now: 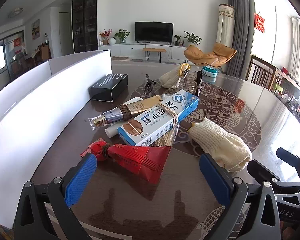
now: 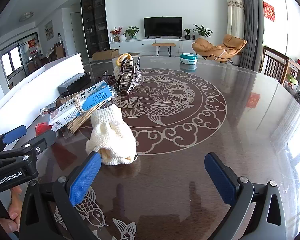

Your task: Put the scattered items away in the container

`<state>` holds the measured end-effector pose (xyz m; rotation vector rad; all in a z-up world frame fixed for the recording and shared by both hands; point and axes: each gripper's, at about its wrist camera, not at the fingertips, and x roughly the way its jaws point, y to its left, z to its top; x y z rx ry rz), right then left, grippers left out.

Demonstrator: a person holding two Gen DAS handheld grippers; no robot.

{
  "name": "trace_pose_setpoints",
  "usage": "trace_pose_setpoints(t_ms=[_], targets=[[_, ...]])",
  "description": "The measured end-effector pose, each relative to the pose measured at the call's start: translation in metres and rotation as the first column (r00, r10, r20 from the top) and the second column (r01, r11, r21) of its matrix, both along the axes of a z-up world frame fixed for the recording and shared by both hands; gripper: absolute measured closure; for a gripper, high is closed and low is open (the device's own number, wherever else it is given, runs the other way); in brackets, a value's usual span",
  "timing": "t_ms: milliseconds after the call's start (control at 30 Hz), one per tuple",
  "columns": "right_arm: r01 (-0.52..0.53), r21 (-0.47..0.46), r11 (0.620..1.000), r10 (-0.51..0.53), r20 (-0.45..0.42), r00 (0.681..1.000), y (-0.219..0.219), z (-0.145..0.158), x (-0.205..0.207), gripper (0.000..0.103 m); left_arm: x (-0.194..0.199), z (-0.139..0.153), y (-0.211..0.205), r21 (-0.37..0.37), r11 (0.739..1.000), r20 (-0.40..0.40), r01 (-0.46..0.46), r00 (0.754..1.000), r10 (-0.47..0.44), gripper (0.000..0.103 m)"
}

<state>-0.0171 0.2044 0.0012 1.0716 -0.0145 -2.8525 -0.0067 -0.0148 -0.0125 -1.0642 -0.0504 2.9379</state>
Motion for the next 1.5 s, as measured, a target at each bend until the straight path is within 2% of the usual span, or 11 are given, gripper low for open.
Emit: trace_pose_setpoints(t_ms=[233, 533, 733, 933, 1233, 1500], targets=[[-0.011, -0.008, 1.0, 0.011, 0.007, 1.0, 0.0, 0.0, -0.001, 0.0, 0.003, 0.001, 0.003, -0.024, 1.0, 0.001, -0.006, 1.0, 0.006, 0.0], [-0.038, -0.014, 0.999, 0.038, 0.026, 0.999, -0.002, -0.002, -0.005, 0.0, 0.01, -0.002, -0.015, -0.047, 0.998, 0.048, -0.038, 0.998, 0.04, 0.0], [-0.041, -0.006, 0.999, 0.041, 0.035, 0.999, -0.003, -0.004, -0.006, 0.0, 0.013, -0.002, -0.019, -0.056, 0.998, 0.049, -0.04, 0.998, 0.043, 0.0], [-0.043, -0.01, 0.999, 0.043, 0.027, 0.999, -0.004, -0.004, -0.005, 0.0, 0.016, -0.001, -0.013, -0.097, 0.995, 0.035, -0.036, 0.999, 0.04, 0.0], [-0.045, -0.015, 0.999, 0.045, 0.024, 0.999, -0.004, -0.004, -0.006, 0.0, 0.014, 0.0, -0.02, -0.059, 0.997, 0.043, -0.049, 0.998, 0.052, 0.0], [-0.045, -0.013, 0.999, 0.046, 0.024, 0.999, -0.004, -0.004, -0.006, 0.0, 0.014, 0.0, -0.019, -0.072, 0.996, 0.037, -0.048, 0.998, 0.051, 0.0]])
